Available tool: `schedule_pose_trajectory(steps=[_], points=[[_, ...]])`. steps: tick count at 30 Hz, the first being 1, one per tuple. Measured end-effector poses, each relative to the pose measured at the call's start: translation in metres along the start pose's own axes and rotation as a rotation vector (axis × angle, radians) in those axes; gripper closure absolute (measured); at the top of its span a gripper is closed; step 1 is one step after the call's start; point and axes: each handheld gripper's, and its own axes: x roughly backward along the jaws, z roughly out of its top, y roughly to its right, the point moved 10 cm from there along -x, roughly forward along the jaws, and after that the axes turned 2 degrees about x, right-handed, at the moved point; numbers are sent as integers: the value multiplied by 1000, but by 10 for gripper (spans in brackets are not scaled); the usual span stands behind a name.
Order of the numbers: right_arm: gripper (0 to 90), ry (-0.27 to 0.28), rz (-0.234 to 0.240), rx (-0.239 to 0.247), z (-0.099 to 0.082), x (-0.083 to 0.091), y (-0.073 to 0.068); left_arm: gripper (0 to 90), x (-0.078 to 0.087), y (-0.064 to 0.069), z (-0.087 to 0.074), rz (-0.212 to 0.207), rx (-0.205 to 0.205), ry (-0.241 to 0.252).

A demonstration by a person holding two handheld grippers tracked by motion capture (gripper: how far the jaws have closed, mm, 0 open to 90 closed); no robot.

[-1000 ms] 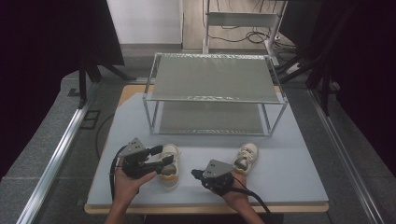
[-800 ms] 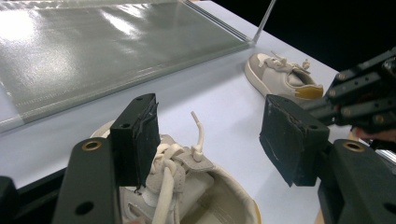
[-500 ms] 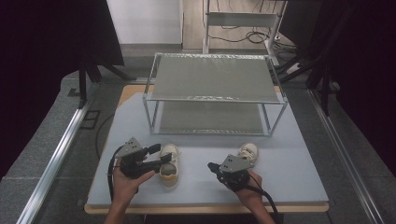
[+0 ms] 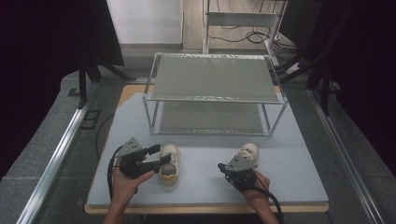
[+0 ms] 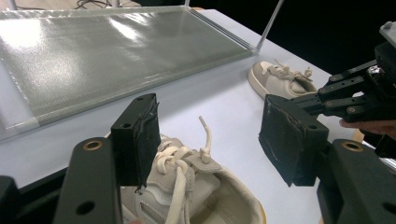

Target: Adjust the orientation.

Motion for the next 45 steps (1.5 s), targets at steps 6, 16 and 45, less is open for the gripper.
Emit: schedule_pose_trajectory(steps=[6,16,45], points=[[900,-30,-11,-18,-12,1,5,370,-1,0,-2,-4,-2,-10],[900,-42,3,-18,-18,3,4,367,-1,-1,-3,0,-2,-16],[872,-87,-12,34,-25,-1,-2,363,-28,13,-23,-11,-53,-103]])
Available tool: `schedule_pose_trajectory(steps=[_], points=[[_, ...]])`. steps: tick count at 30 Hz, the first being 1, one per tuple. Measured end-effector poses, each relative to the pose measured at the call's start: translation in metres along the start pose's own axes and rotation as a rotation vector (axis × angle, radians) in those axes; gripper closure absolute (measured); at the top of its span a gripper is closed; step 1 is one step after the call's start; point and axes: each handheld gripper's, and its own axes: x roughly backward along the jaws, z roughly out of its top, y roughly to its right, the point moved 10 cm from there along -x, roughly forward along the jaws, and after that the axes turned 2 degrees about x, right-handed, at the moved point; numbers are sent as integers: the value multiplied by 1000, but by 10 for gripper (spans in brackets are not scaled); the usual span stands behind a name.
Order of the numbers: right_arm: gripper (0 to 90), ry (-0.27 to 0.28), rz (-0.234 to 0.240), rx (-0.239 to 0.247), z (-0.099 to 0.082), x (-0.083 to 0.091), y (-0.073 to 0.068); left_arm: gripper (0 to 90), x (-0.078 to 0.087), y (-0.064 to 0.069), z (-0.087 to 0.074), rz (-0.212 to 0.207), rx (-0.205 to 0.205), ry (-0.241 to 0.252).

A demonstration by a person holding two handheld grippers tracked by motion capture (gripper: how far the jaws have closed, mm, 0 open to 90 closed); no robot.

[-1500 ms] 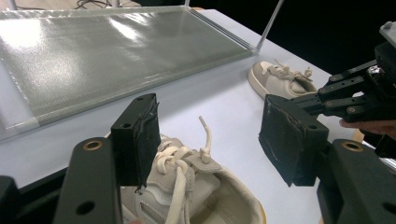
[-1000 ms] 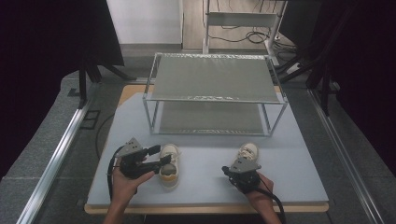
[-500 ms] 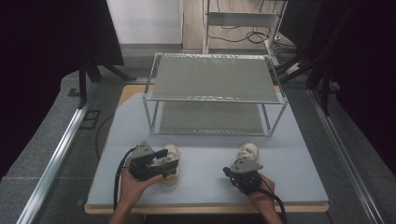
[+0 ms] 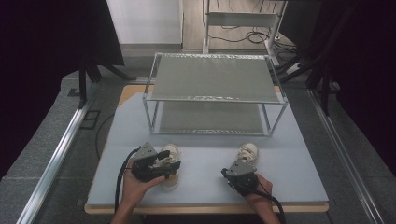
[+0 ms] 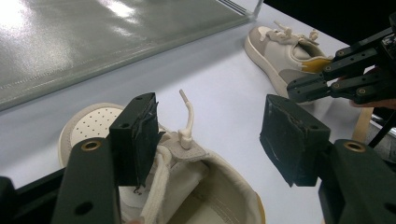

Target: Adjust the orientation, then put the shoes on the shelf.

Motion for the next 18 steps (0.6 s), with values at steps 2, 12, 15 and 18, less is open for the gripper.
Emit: schedule_pose_trajectory(steps=[2,12,15,18], points=[[873,-2,2,5,0,0,0,363,0,0,0,1,-1,-2],[895,-3,12,-9,-2,2,1,362,0,-1,-1,3,0,-5],[895,-4,10,-12,-3,2,2,361,1,-2,-1,4,0,-5],[895,-2,14,-19,-3,3,2,361,1,-2,-1,6,0,-6]])
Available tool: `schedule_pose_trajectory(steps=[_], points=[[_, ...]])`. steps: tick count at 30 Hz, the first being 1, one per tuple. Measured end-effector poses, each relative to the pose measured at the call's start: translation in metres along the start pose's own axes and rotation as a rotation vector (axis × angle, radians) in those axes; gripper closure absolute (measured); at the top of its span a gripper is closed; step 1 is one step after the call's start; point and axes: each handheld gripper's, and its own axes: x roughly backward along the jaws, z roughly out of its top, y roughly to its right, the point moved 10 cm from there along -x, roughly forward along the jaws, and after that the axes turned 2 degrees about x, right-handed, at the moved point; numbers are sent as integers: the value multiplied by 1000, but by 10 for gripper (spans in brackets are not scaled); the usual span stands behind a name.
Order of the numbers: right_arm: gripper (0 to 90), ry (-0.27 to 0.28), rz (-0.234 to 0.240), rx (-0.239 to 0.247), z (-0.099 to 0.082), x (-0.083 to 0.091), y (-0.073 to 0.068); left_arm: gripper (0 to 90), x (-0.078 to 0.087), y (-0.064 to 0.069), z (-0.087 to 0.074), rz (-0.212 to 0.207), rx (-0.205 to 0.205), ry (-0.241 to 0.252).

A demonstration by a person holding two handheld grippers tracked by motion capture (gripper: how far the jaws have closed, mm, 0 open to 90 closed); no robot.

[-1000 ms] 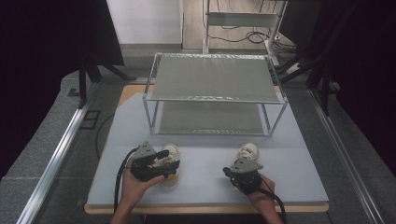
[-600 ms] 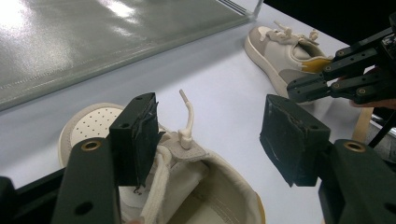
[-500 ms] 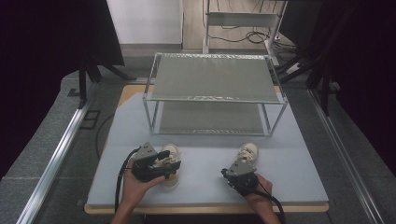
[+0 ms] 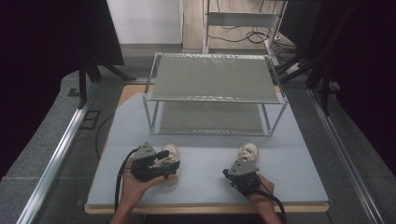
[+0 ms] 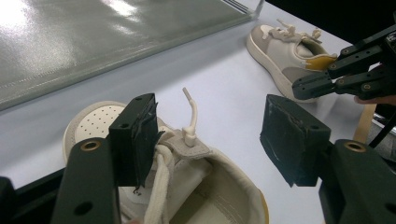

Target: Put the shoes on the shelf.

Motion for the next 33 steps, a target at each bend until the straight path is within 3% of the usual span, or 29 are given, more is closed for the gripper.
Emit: schedule_pose_trajectory(steps=[13,19,33], points=[[853,-4,9,25,0,-1,-3,358,-6,3,-3,1,-15,-16],[837,-6,13,34,0,-1,-3,343,-16,10,-8,-4,-45,-41],[780,-1,11,56,1,-2,-6,347,-16,9,-8,-11,-42,-41]])
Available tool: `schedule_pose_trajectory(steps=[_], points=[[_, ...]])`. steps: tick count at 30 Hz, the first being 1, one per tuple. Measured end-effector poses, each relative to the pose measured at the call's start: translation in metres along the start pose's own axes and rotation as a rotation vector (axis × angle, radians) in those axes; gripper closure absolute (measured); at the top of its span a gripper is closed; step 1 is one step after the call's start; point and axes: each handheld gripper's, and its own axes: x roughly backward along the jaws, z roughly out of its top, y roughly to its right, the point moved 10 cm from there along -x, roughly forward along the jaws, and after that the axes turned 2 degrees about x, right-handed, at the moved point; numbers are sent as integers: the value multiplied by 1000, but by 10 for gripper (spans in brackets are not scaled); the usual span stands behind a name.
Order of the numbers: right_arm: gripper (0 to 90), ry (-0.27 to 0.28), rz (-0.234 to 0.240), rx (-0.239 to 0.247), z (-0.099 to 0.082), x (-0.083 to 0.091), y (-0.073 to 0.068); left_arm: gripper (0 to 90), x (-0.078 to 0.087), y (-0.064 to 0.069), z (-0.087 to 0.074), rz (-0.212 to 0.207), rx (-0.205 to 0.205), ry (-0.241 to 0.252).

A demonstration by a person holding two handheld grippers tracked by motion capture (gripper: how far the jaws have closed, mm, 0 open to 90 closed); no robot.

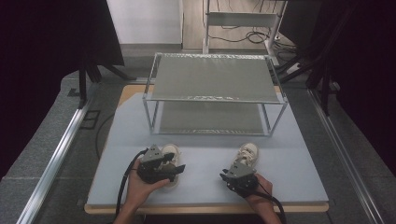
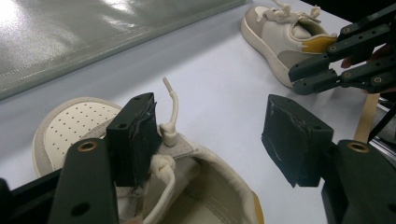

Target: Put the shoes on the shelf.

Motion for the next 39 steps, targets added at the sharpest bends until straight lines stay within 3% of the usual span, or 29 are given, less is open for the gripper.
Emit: schedule_pose_trajectory(steps=[10,39], points=[[718,-5,-7,45,0,-4,-6,343,-2,1,0,1,-4,3],[677,-3,-31,73,0,-7,-8,316,-3,2,-1,-3,-17,0]])
